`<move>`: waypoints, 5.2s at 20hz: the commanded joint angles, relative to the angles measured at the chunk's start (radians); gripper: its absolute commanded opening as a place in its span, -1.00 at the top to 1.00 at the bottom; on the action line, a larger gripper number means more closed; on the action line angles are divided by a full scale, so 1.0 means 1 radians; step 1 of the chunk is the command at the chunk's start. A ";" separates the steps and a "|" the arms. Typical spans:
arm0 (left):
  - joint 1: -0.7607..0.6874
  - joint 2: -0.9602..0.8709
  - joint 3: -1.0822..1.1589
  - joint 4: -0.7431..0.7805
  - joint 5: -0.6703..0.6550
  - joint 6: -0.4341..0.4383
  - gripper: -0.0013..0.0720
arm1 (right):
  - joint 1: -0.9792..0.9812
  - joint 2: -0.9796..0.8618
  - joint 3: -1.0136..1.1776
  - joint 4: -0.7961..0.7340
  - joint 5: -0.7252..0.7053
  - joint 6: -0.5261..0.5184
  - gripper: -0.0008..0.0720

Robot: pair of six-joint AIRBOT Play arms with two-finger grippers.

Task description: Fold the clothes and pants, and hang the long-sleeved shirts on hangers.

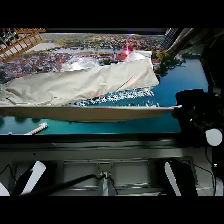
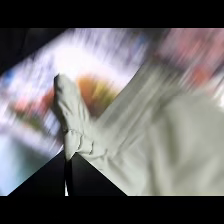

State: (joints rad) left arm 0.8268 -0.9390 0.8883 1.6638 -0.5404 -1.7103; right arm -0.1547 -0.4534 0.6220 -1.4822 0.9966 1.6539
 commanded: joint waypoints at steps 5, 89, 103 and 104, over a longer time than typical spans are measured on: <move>-0.122 -0.057 0.060 -0.018 0.293 -0.045 0.95 | -0.001 -0.393 0.320 0.036 -0.145 -0.119 0.94; -0.264 -0.592 0.120 -0.641 0.080 0.237 0.94 | -0.008 -1.424 0.878 0.410 -0.306 0.118 -0.83; -0.259 -0.591 0.120 -0.639 0.026 0.285 0.94 | 0.022 -1.452 0.881 0.517 -0.377 0.114 0.93; -0.254 -0.586 0.120 -0.635 0.002 0.344 0.94 | 0.016 -1.435 0.881 0.497 -0.348 0.114 0.93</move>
State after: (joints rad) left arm 0.5655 -1.5307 1.0084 1.0241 -0.4866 -1.4471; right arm -0.1326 -1.9064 1.5024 -0.9714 0.6033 1.7687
